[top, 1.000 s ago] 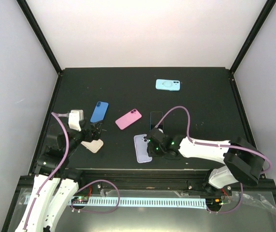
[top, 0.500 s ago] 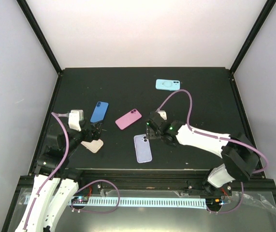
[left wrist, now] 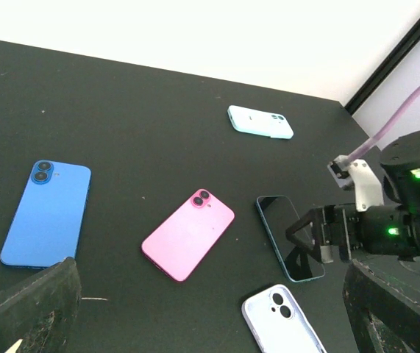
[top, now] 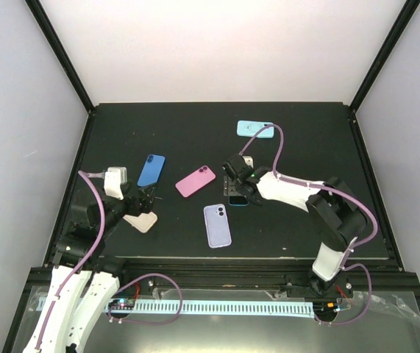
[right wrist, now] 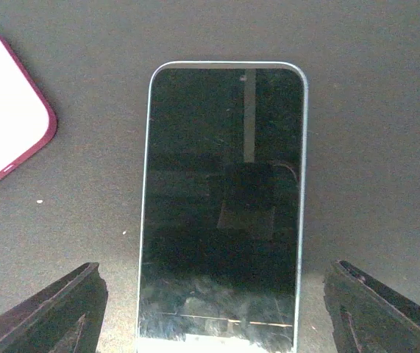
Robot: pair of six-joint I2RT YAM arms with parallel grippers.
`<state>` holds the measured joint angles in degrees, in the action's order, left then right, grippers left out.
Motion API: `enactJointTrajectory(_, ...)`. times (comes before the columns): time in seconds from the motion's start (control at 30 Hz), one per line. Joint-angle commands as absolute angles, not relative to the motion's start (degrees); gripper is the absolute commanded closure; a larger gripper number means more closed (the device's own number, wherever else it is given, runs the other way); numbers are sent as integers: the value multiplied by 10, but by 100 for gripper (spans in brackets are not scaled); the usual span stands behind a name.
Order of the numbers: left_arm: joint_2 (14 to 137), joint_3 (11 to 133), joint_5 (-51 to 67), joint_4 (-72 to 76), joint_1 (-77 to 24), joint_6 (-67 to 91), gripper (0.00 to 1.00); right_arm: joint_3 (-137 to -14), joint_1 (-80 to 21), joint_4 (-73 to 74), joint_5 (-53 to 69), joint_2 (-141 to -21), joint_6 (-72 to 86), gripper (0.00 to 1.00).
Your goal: Put the phone into the phone case
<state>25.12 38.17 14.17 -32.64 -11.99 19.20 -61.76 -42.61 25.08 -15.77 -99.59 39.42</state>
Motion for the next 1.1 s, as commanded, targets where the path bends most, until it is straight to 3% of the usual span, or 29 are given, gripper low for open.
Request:
enactJointTrajectory(0.0, 246, 388, 141, -322, -121, 188, 1, -644, -424, 235, -143, -1022, 377, 18)
enactJointTrajectory(0.8, 245, 387, 143, -320, -121, 188, 1, -674, -422, 270, -182, -1105, 378, 15)
enactJointTrajectory(1.07, 244, 387, 143, -319, -121, 188, 1, -663, -417, 254, -164, -1116, 374, 18)
